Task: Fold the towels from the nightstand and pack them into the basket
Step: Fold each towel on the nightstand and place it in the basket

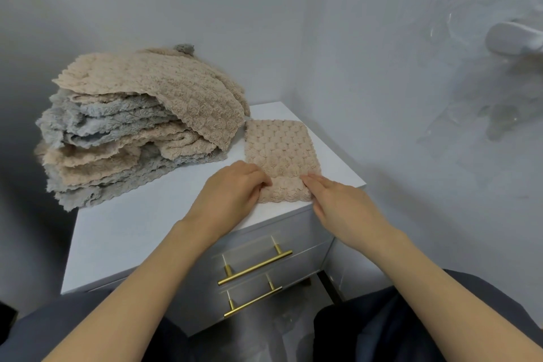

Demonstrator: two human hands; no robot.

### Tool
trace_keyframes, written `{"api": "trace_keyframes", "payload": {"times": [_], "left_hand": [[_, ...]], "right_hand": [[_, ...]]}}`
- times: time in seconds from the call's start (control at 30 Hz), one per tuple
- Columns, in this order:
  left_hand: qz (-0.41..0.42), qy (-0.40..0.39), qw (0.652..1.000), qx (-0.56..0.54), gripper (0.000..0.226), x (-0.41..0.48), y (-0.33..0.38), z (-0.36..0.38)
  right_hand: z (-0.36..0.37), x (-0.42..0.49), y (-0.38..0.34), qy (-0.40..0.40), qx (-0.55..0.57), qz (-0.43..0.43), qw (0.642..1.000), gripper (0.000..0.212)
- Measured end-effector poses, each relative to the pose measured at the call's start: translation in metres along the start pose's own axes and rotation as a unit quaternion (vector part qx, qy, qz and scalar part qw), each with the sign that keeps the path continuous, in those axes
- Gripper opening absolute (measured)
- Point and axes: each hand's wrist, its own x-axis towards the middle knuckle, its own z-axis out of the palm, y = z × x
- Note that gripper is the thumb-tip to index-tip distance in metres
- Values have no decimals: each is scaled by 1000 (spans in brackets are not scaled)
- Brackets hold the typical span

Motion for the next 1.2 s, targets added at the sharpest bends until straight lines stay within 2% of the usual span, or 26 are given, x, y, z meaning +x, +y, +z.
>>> {"api": "trace_keyframes", "payload": {"times": [0.2,0.33,0.4,0.5,0.63,0.87,0.97,1.03,1.13,1.2], "left_hand": [[-39,-79,996,0,48,-4,-16,-5],[-67,-75,995,-13,37,-7,-19,-6],[-116,-66,989,-67,32,-5,-17,-6],[-204,-42,957,-200,20,0,-20,-7],[-260,-21,928,-267,15,4,-21,-5],[-317,18,931,-183,13,11,-14,6],[-306,49,942,-127,8,11,-10,9],[-282,69,953,-89,5,10,-7,10],[-264,71,960,-68,7,11,-8,12],[-271,63,957,-80,8,12,-10,12]], "right_hand": [[-4,1,4,36,8,-21,999,35],[-7,7,16,30,97,7,995,34],[-8,11,22,18,134,13,991,32],[-11,16,28,3,186,21,982,25],[-14,21,31,5,273,63,960,24],[-8,34,26,25,301,173,937,13],[-7,37,20,33,245,196,949,10],[-8,36,15,80,167,159,970,8],[-10,33,2,168,99,23,981,32],[-9,30,-13,170,110,-21,979,47]]}}
